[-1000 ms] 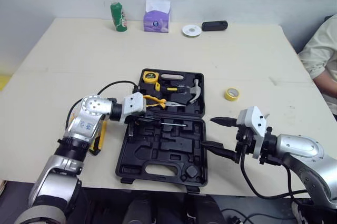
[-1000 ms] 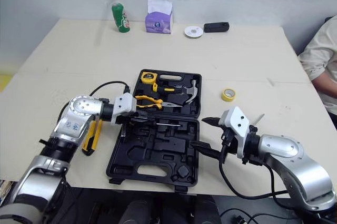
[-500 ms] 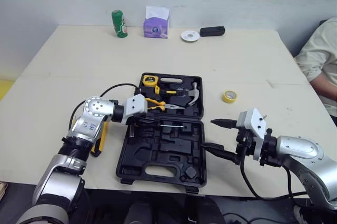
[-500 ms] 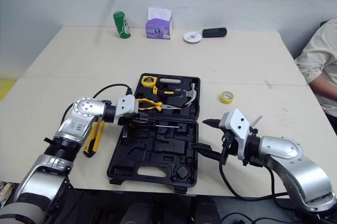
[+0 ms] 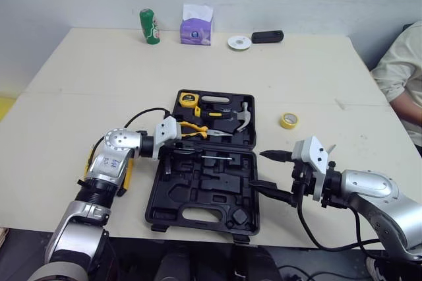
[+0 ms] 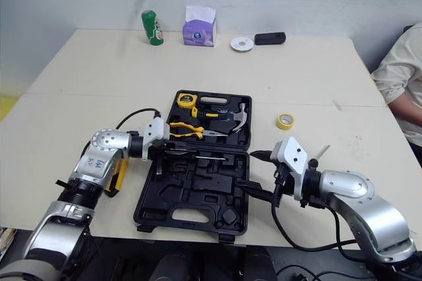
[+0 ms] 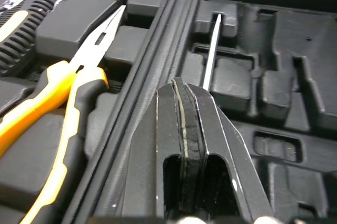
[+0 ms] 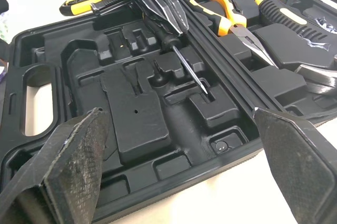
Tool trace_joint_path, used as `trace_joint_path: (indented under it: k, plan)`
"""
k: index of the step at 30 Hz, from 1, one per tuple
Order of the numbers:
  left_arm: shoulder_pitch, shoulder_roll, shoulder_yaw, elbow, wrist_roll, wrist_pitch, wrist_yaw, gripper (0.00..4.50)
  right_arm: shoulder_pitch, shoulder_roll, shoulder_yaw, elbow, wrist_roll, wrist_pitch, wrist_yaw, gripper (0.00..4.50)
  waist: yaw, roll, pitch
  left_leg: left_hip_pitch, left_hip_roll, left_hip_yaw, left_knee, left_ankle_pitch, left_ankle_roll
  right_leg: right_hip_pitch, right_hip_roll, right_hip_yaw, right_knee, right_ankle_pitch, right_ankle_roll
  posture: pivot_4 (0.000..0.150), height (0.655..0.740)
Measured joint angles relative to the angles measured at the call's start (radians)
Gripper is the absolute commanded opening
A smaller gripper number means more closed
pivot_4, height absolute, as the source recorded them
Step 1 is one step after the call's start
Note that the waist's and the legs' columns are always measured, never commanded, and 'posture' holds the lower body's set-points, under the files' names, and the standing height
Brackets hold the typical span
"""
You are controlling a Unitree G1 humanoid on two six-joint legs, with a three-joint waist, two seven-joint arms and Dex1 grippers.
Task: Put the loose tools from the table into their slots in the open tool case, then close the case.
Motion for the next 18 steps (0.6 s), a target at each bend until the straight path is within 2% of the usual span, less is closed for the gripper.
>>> trace_joint_path:
  k: [11,18]
  plan:
    - [0.003,-0.001,-0.011,-0.002,0.026,-0.054,0.003,0.05,0.001,0.000,-0.001,0.000,0.000,0.000,-0.004,4.50,0.000,0.000,0.001,-0.001,0.000,0.000,0.000,0.000,0.000,0.000,0.000,0.000,-0.001,0.000,0.000,0.150,0.7316]
    - [-0.017,0.036,-0.070,0.015,0.100,-0.185,0.018,0.05,-0.004,0.004,-0.001,0.001,0.001,0.000,-0.009,4.50,0.001,0.000,0.000,0.002,0.001,-0.001,0.000,-0.001,0.000,0.002,0.000,0.000,-0.002,0.000,0.000,0.150,0.7316]
